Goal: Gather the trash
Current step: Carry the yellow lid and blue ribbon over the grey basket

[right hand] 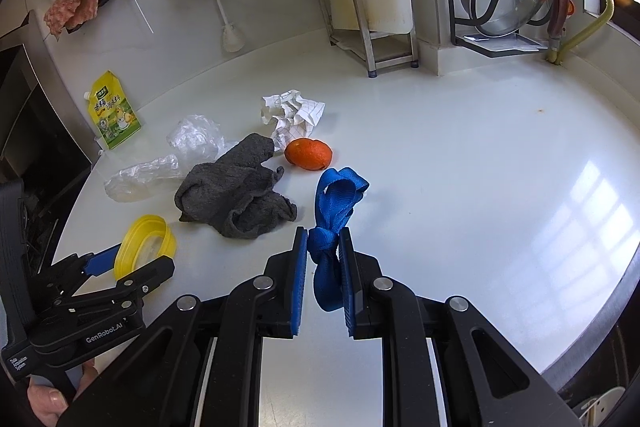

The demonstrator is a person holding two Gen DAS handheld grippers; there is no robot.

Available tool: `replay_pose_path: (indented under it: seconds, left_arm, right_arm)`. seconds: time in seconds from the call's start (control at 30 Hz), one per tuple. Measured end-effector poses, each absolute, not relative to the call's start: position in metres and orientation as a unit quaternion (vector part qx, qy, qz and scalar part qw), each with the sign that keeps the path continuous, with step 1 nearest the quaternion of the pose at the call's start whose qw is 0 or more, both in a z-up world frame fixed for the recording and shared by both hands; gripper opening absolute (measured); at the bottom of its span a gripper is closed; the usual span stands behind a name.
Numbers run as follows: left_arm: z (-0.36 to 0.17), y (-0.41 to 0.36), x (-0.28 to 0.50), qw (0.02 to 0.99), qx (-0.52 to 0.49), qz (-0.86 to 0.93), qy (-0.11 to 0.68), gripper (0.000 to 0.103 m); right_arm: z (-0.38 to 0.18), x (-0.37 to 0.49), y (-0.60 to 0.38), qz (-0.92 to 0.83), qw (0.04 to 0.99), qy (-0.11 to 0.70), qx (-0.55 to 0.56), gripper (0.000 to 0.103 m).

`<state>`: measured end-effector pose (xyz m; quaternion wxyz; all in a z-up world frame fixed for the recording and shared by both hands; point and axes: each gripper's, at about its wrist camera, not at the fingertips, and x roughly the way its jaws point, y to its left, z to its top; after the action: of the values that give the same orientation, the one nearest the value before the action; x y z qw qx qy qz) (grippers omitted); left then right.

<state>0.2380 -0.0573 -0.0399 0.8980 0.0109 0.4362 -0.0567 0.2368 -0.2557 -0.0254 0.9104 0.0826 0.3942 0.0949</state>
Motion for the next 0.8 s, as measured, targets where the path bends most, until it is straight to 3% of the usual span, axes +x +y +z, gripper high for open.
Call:
replay_pose_path:
  seconds: [0.3,0.8]
  left_arm:
    - [-0.019,-0.043,0.202,0.911,0.013,-0.073,0.406,0.067]
    - [0.001,-0.017,0.114,0.921,0.018,-0.099,0.377,0.067]
  right_arm:
    - [-0.02,0.208,-0.262,0.085,0.915,0.383,0.092,0.015]
    - [-0.011,0.082,-0.247,0.063,0.925,0.358,0.112,0.016]
